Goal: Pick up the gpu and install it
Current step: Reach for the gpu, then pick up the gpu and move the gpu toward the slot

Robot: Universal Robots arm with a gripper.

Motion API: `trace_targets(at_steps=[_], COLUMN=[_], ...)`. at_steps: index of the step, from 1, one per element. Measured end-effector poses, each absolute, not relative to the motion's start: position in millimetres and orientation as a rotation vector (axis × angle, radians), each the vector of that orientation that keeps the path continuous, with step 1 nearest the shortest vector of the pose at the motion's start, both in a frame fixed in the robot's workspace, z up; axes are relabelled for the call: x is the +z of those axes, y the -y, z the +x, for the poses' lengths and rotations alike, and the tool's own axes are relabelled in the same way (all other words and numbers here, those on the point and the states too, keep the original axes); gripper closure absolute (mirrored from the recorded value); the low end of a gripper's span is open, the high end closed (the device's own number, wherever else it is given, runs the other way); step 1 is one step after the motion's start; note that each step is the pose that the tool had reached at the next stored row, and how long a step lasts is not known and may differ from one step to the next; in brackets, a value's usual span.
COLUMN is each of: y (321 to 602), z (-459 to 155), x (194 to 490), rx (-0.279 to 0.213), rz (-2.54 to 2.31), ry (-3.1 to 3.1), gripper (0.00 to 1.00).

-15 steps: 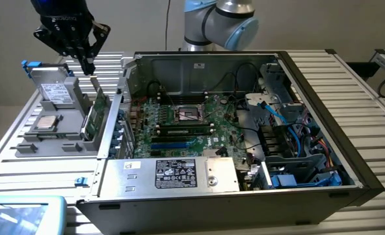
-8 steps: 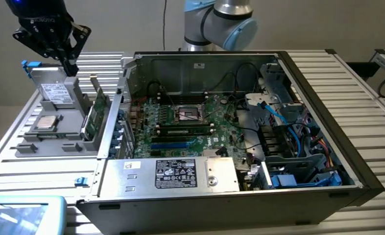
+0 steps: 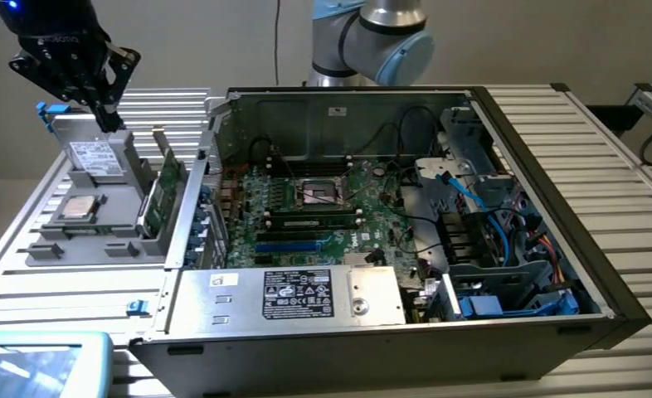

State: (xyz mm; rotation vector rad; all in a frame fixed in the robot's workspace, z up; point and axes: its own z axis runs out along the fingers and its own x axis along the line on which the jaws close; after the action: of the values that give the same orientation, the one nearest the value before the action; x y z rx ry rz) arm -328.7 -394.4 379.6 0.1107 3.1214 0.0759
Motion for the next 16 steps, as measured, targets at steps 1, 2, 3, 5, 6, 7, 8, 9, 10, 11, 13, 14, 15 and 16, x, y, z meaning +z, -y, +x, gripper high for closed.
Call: trace_targets(at_steps=[1, 2, 3, 5, 6, 7, 8, 9, 10, 11, 13, 14, 15, 16], y=[393.7, 393.7, 393.8, 393.8, 393.7, 393.7, 393.7, 393.8, 393.7, 393.7, 393.7, 393.7, 393.7, 393.7], z=[-329.3, -329.3, -329.3, -329.3, -329.3, -329.3, -329.3, -329.3, -329.3, -329.3, -329.3, -329.3, -329.3, -329.3], x=[379.3, 379.3, 379.3, 379.2, 379.2, 379.2, 379.2, 379.2, 379.2, 379.2, 379.1, 379.1, 379.1, 379.1], rx=[0.076, 0.076, 0.076, 0.076, 0.076, 0.076, 0.076, 0.076, 0.076, 0.076, 0.076, 0.076, 0.076, 0.076], rz=[0.111, 0.111, 0.111, 0.111, 0.111, 0.111, 0.111, 0.111, 0.111, 0.111, 0.111, 0.111, 0.111, 0.111], ry=[-3.122, -3.122, -3.122, -3.122, -3.122, -3.122, -3.122, -3.122, -3.122, -3.122, -3.122, -3.122, -3.122, -3.122], gripper=[0.88, 0.88, 0.88, 0.88, 0.88, 0.88, 0.88, 0.88, 0.88, 0.88, 0.88, 0.88, 0.87, 0.87])
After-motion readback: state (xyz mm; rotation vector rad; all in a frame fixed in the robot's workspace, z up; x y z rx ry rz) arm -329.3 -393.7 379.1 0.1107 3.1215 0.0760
